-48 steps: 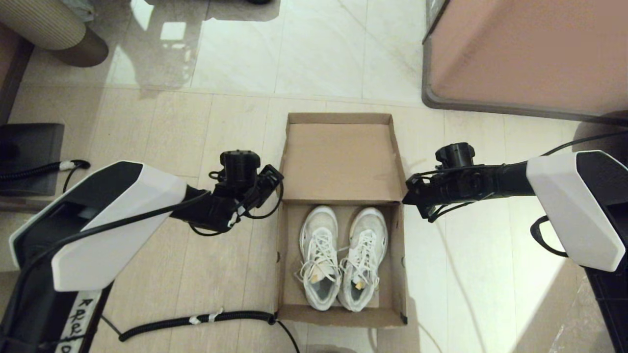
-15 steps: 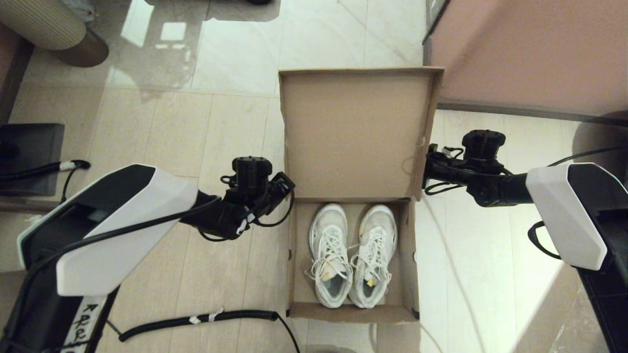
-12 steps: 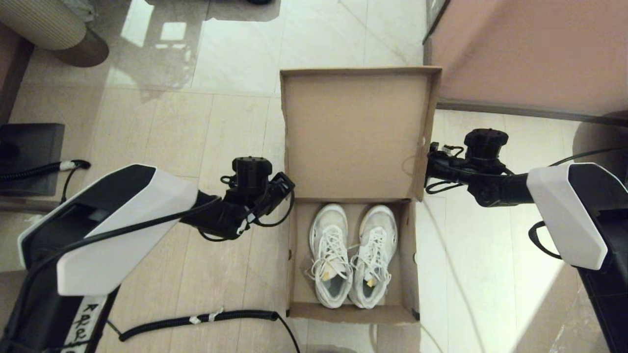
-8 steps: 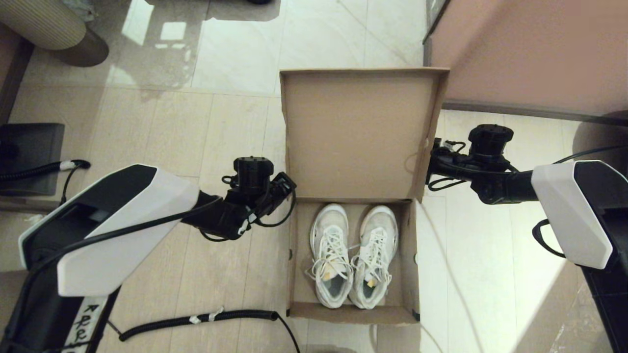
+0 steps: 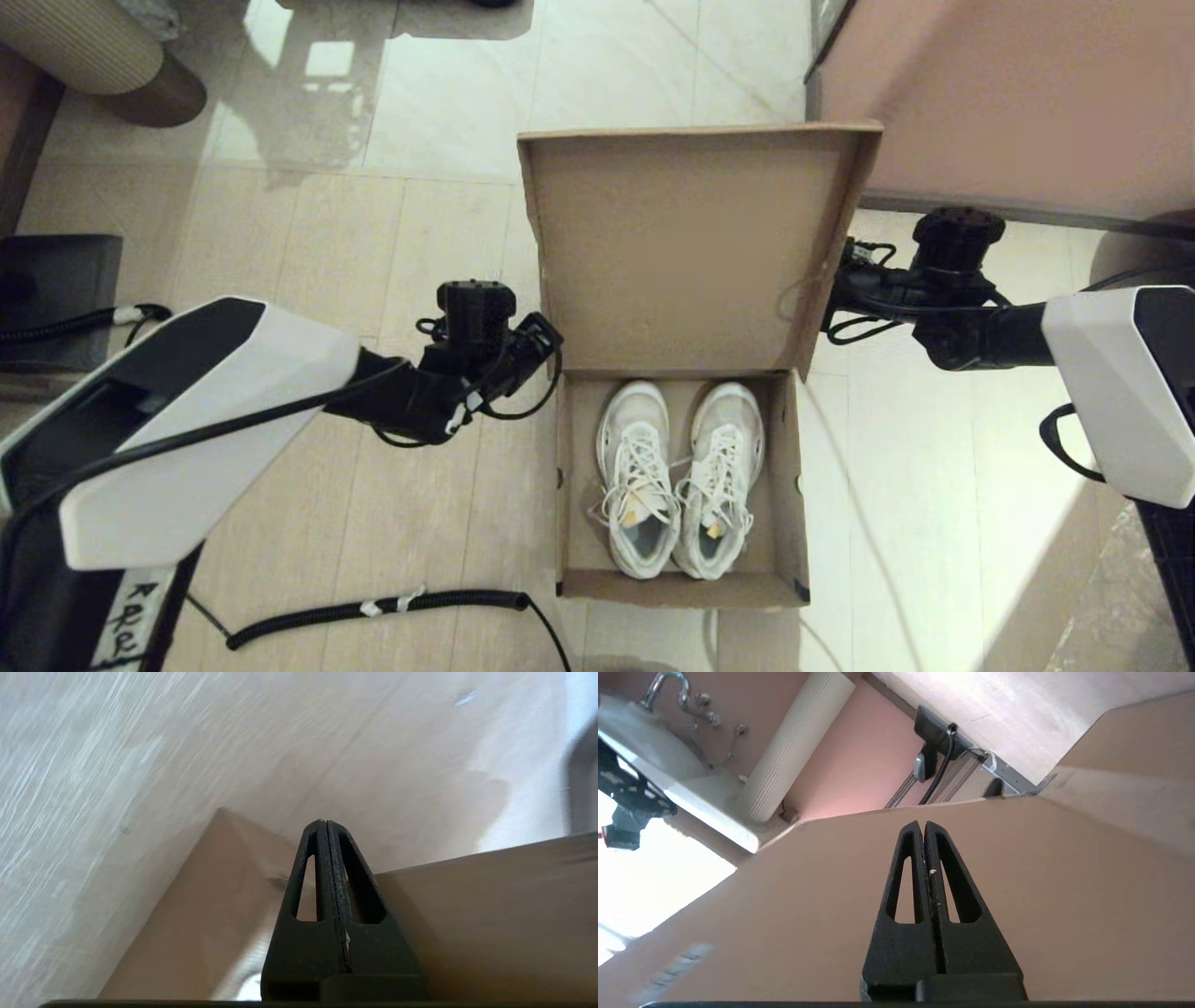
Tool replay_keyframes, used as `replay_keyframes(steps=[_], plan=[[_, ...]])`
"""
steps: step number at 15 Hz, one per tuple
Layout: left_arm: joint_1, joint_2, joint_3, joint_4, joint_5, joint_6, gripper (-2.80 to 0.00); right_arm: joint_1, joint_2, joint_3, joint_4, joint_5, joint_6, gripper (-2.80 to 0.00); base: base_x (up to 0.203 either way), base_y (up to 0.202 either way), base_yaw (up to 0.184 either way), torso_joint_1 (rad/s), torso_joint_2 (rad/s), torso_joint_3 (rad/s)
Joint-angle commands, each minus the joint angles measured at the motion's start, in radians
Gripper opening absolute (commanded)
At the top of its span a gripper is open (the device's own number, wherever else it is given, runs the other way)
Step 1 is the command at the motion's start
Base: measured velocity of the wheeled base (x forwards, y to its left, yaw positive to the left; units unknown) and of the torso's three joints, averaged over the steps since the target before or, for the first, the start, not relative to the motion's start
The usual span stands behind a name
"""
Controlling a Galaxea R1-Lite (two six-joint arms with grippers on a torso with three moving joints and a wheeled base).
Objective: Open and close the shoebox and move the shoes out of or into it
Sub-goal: Close the shoe box
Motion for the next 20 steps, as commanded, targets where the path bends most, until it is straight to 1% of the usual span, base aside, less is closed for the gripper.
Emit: replay_keyframes(steps=[1,3,7,9,11,13,15,16,17,18,20], plan=[[0.017,-0.078,0.001,0.020,0.006,-0.006,-2.80,-0.001,-0.051,0.020,-0.001,0.008,0.010,-2.80,0.000,0.000,0.000,0.000,0.00,0.000],[0.030,-0.130,0.012,0.031,0.009,-0.005,-2.80,0.000,-0.076,0.034,-0.003,0.021,0.042,-2.80,0.000,0.000,0.000,0.000,0.00,0.000],[0.033,-0.230,0.061,0.038,0.013,-0.006,-2.80,-0.001,-0.140,0.084,-0.001,0.023,0.046,-2.80,0.000,0.000,0.000,0.000,0.00,0.000],[0.036,-0.278,0.065,0.047,0.038,-0.005,-2.80,-0.001,-0.181,0.129,-0.001,0.024,0.045,-2.80,0.000,0.000,0.000,0.000,0.00,0.000],[0.043,-0.345,0.066,0.081,0.057,-0.006,-2.80,-0.001,-0.223,0.198,-0.006,0.031,0.044,-2.80,0.000,0.000,0.000,0.000,0.00,0.000],[0.064,-0.417,0.066,0.108,0.081,-0.006,-2.80,-0.001,-0.267,0.276,-0.026,0.036,0.042,-2.80,0.000,0.000,0.000,0.000,0.00,0.000],[0.125,-0.472,0.061,0.118,0.117,-0.004,-2.80,-0.001,-0.311,0.352,-0.055,0.037,0.042,-2.80,0.000,0.000,0.000,0.000,0.00,0.000],[0.165,-0.481,0.042,0.117,0.141,0.005,-2.80,-0.001,-0.335,0.389,-0.059,0.037,0.041,-2.80,0.000,0.000,0.000,0.000,0.00,0.000],[0.185,-0.478,-0.003,0.114,0.152,0.013,-2.80,-0.001,-0.356,0.424,-0.062,0.037,0.039,-2.80,0.000,0.000,0.000,0.000,0.00,0.000],[0.190,-0.458,-0.058,0.111,0.155,0.016,-2.80,-0.001,-0.376,0.457,-0.066,0.039,0.037,-2.80,0.000,0.000,0.000,0.000,0.00,0.000],[0.184,-0.356,-0.203,0.112,0.153,0.028,-2.80,0.000,-0.419,0.544,-0.099,0.063,0.038,-2.80,0.000,0.000,0.000,0.000,0.00,0.000]])
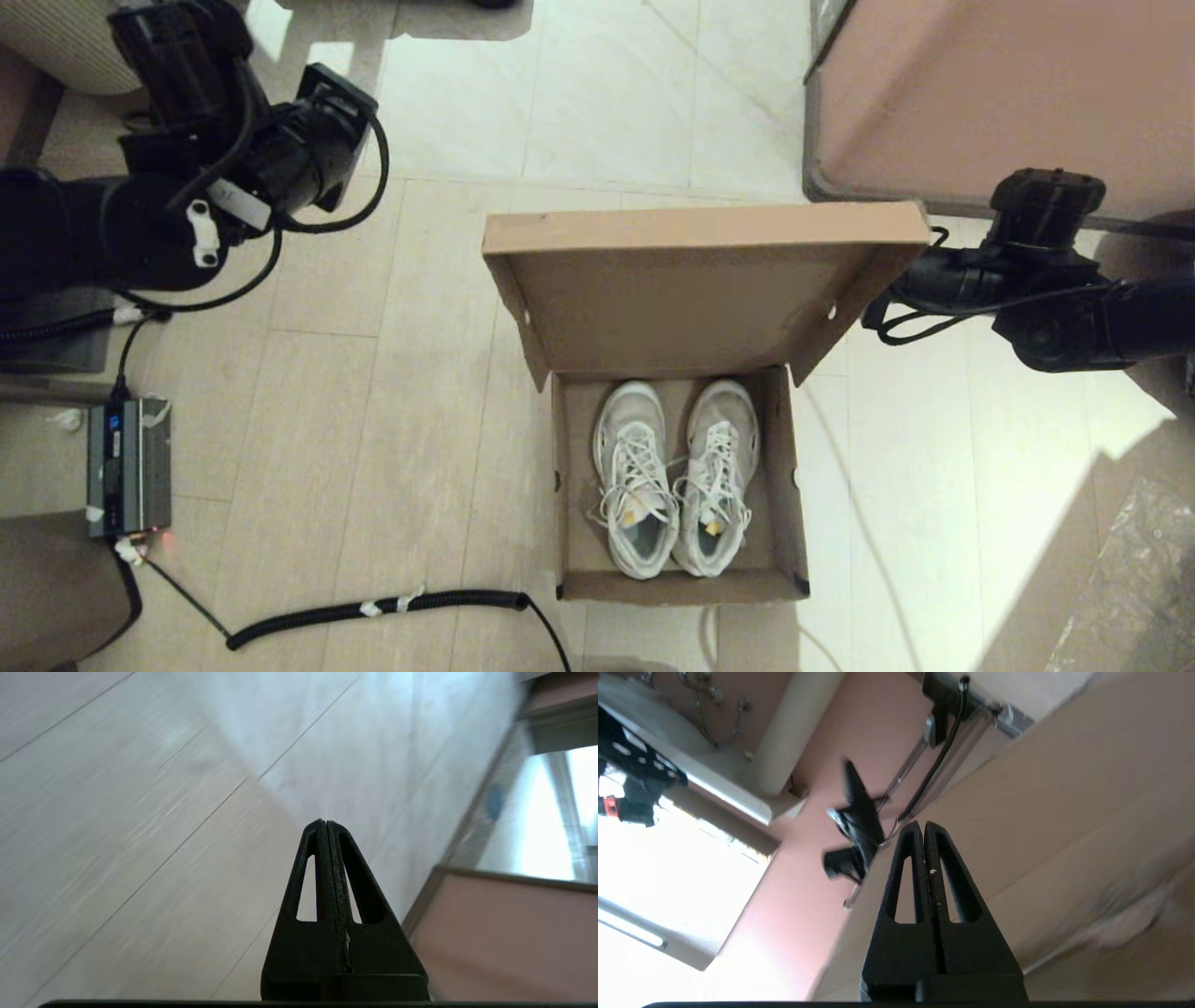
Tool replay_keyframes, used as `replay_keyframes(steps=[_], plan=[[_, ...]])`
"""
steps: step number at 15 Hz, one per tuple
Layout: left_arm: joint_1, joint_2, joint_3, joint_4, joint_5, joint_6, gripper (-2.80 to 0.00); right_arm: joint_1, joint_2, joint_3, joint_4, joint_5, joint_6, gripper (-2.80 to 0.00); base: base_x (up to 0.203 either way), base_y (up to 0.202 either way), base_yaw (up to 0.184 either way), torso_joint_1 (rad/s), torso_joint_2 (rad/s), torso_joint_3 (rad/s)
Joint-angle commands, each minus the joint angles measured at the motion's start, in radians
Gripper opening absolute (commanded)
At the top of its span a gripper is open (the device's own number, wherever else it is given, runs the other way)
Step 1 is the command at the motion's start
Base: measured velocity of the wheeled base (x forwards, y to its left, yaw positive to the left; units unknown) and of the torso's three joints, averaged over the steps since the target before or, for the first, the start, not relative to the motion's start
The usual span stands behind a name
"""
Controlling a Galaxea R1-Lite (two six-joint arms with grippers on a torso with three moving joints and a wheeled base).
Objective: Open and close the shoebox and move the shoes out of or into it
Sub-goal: Close the shoe box
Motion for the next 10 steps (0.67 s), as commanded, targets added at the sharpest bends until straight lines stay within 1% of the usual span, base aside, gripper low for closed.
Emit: replay_keyframes(steps=[1,2,3,4,5,7,10], plan=[[-0.004,0.129,-0.157,-0.001,-0.005,0.012,-2.80,0.007,-0.081,0.116,-0.033,0.024,0.010,-2.80,0.000,0.000,0.000,0.000,0.00,0.000],[-0.017,0.189,-0.217,-0.002,-0.025,0.036,-2.80,0.014,-0.106,0.166,-0.048,0.027,0.009,-2.80,0.000,0.000,0.000,0.000,0.00,0.000],[-0.047,0.240,-0.243,-0.011,-0.070,0.087,-2.80,0.019,-0.128,0.219,-0.068,0.029,0.008,-2.80,0.000,0.000,0.000,0.000,0.00,0.000],[-0.096,0.278,-0.242,-0.033,-0.116,0.138,-2.80,0.021,-0.151,0.267,-0.086,0.030,0.008,-2.80,0.000,0.000,0.000,0.000,0.00,0.000],[-0.139,0.306,-0.242,-0.060,-0.148,0.163,-2.80,0.022,-0.175,0.312,-0.095,0.030,0.007,-2.80,0.000,0.000,0.000,0.000,0.00,0.000],[-0.199,0.357,-0.241,-0.082,-0.187,0.177,-2.80,0.023,-0.227,0.394,-0.102,0.033,-0.002,-2.80,0.000,0.000,0.000,0.000,0.00,0.000],[-0.288,0.386,-0.240,-0.103,-0.202,0.178,-2.80,0.023,-0.305,0.518,-0.103,0.056,-0.021,-2.80,0.000,0.000,0.000,0.000,0.00,0.000]])
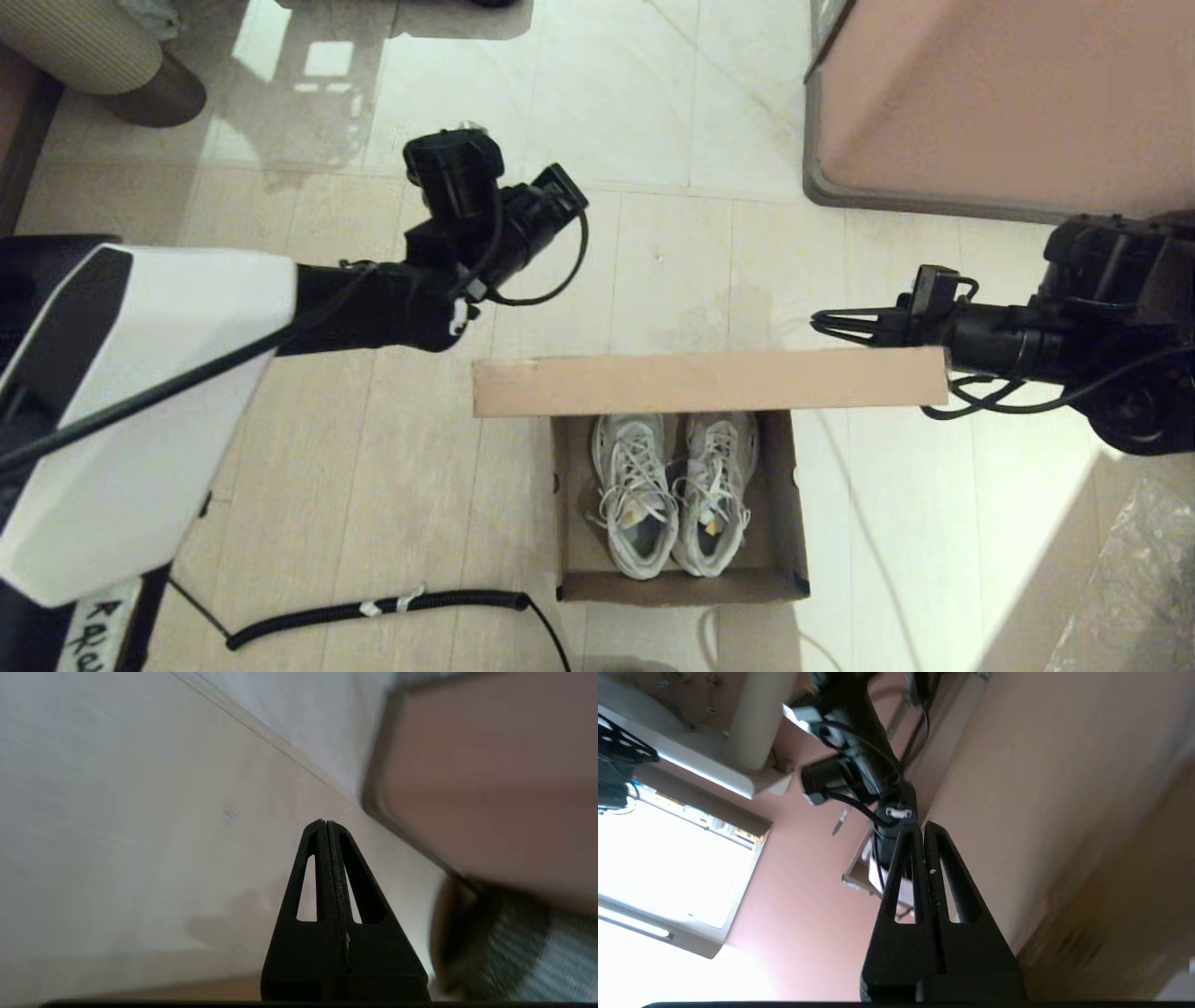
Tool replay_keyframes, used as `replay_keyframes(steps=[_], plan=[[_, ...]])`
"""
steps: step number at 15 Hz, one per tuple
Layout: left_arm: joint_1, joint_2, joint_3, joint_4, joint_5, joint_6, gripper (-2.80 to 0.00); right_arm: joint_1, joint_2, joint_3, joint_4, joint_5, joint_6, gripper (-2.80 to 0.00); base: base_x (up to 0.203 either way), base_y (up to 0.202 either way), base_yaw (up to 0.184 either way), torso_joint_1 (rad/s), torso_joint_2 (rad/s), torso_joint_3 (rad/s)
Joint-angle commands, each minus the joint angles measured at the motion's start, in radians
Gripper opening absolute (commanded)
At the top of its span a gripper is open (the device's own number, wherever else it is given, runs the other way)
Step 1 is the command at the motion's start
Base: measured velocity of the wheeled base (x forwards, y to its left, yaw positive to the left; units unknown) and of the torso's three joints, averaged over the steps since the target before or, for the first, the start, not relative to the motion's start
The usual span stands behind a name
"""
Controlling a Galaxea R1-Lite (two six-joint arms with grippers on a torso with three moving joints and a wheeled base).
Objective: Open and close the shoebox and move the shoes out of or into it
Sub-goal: Close the shoe box
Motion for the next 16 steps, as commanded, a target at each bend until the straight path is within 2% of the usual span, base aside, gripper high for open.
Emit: replay_keyframes(steps=[1,2,4,6,11,14,16], plan=[[-0.053,0.030,0.008,-0.007,0.003,-0.004,-2.80,0.000,-0.090,0.094,-0.005,0.014,0.005,-2.80,0.000,0.000,0.000,0.000,0.00,0.000],[-0.083,0.020,0.021,-0.008,0.012,-0.004,-2.80,-0.001,-0.112,0.127,-0.005,0.014,0.002,-2.80,0.000,0.000,0.000,0.000,0.00,0.000],[-0.128,-0.026,0.118,-0.008,0.019,-0.005,-2.80,-0.006,-0.156,0.193,-0.005,0.013,-0.043,-2.80,0.000,0.000,0.000,0.000,0.00,0.000],[-0.167,-0.083,0.277,-0.029,0.020,-0.010,-2.80,-0.007,-0.206,0.237,-0.005,0.010,-0.069,-2.80,0.000,0.000,0.000,0.000,0.00,0.000],[-0.210,-0.245,0.705,-0.196,0.061,-0.005,-2.80,-0.008,-0.388,0.365,-0.005,-0.003,-0.072,-2.80,0.000,0.000,0.000,0.000,0.00,0.000],[-0.227,-0.431,0.948,-0.253,0.093,-0.004,-2.80,-0.009,-0.558,0.448,-0.005,-0.007,-0.075,-2.80,0.000,0.000,0.000,0.000,0.00,0.000],[-0.208,-0.593,1.096,-0.265,0.100,0.014,-2.80,-0.044,-0.671,0.527,-0.004,-0.012,-0.121,-2.80,0.000,0.000,0.000,0.000,0.00,0.000]])
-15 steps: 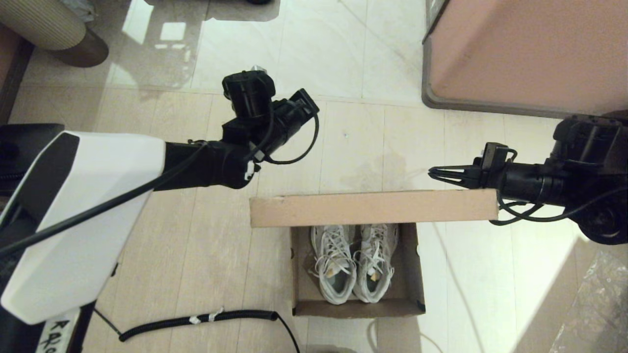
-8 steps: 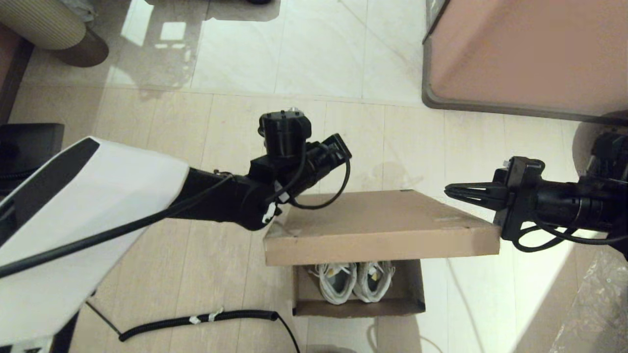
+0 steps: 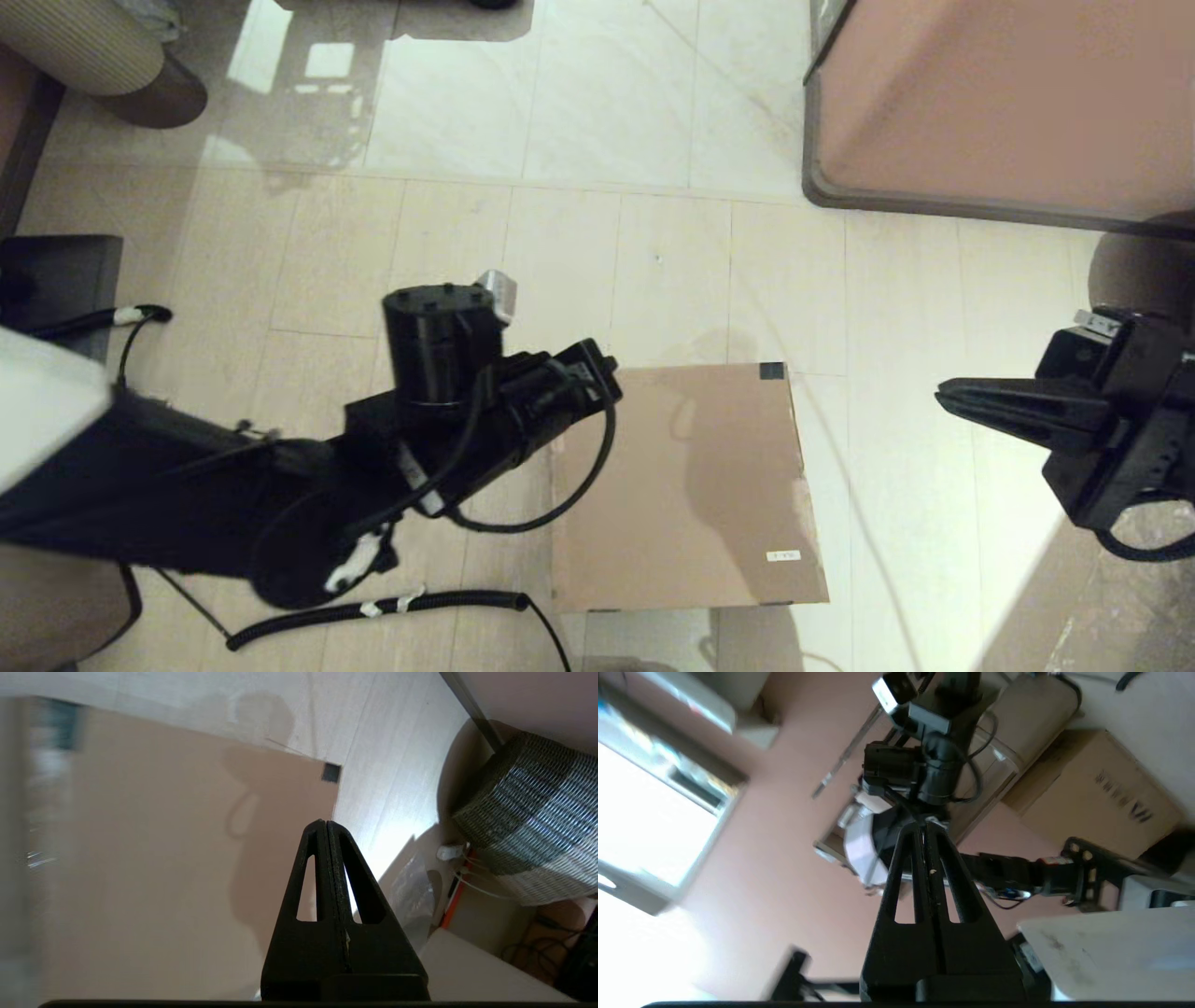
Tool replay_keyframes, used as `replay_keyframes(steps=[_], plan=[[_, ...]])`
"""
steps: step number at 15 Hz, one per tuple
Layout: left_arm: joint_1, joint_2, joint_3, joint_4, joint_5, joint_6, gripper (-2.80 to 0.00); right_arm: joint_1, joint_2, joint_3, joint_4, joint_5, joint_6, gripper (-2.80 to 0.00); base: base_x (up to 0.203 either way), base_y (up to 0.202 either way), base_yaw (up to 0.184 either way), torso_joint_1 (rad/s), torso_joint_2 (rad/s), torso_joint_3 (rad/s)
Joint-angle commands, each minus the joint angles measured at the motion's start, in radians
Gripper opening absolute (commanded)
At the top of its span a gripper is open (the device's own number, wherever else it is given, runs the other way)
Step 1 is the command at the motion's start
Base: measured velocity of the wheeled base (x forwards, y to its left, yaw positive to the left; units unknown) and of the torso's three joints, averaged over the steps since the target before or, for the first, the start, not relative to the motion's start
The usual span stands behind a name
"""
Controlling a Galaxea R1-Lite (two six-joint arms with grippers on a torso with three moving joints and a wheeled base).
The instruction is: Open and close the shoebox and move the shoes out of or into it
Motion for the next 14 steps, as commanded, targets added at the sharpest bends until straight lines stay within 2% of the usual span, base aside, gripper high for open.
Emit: replay_keyframes(steps=[1,4,5,6,8,10,11,13,14], plan=[[0.051,-0.223,0.156,-0.008,0.003,0.017,-2.80,-0.075,-0.172,0.115,-0.003,0.003,-0.101,-2.80,0.000,0.000,0.000,0.000,0.00,0.000],[0.341,-0.382,0.328,-0.012,0.003,0.055,-2.80,-0.245,-0.232,0.306,0.005,-0.029,-0.520,-2.80,0.000,0.000,0.000,0.000,0.00,0.000],[0.430,-0.441,0.400,-0.012,0.002,0.073,-2.80,-0.266,-0.241,0.360,0.018,-0.068,-0.670,-2.80,0.000,0.000,0.000,0.000,0.00,0.000],[0.486,-0.502,0.475,-0.012,-0.001,0.092,-2.80,-0.276,-0.256,0.399,0.046,-0.137,-0.831,-2.80,0.000,0.000,0.000,0.000,0.00,0.000],[0.529,-0.582,0.571,-0.013,-0.016,0.118,-2.80,-0.284,-0.306,0.443,0.197,-0.256,-1.158,-2.80,0.000,0.000,0.000,0.000,0.00,0.000],[0.537,-0.638,0.640,-0.013,-0.029,0.139,-2.80,-0.287,-0.428,0.460,0.427,-0.346,-1.408,-2.80,0.000,0.000,0.000,0.000,0.00,0.000],[0.551,-0.659,0.669,-0.009,-0.032,0.171,-2.80,-0.281,-0.468,0.467,0.522,-0.433,-1.554,-2.80,0.000,0.000,0.000,0.000,0.00,0.000],[0.644,-0.694,0.724,-0.003,-0.035,0.241,-2.80,-0.232,-0.504,0.510,0.579,-0.716,-1.698,-2.80,0.000,0.000,0.000,0.000,0.00,0.000],[0.720,-0.708,0.748,0.001,-0.044,0.286,-2.80,-0.218,-0.531,0.527,0.607,-0.840,-1.777,-2.80,0.000,0.000,0.000,0.000,0.00,0.000]])
